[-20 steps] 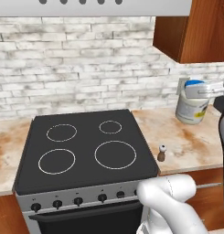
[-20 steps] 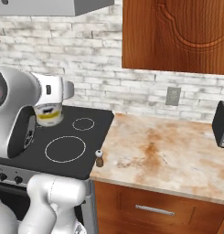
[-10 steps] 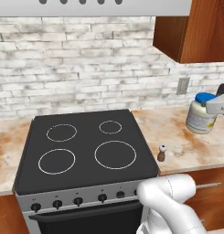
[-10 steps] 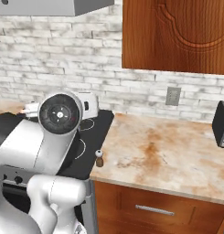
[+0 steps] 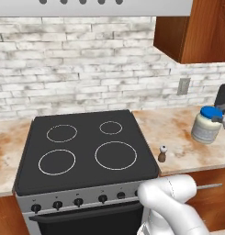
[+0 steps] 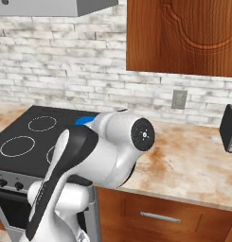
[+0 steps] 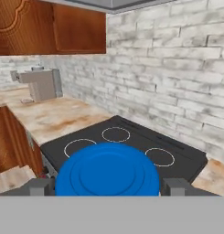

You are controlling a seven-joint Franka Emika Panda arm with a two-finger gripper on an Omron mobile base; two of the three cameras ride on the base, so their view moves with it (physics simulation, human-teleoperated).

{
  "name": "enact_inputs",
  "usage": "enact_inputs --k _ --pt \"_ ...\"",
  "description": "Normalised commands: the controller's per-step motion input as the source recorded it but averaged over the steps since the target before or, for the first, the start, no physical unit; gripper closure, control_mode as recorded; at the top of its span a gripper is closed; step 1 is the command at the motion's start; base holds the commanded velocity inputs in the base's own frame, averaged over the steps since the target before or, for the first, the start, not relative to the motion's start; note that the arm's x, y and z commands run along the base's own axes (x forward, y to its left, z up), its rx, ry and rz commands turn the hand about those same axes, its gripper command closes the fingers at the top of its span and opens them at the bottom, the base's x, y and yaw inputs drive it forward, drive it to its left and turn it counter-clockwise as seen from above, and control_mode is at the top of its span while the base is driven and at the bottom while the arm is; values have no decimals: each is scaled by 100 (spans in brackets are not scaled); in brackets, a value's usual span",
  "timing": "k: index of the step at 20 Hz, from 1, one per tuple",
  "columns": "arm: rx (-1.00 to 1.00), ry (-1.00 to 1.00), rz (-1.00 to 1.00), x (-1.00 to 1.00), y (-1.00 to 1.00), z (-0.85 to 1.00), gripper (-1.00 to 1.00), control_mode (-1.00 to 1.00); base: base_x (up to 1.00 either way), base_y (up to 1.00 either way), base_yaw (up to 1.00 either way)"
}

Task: Take 2 condiments from the cabinet and move them on the counter near the stove.Make sure the condiments are lined up with each other, next to each other.

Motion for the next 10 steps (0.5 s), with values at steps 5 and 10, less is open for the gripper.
enact_inputs --k 5,10 --pt "-2 0 24 25 -37 -56 100 -100 0 0 0" --pt "-6 0 12 21 -34 -52 100 -100 0 0 0"
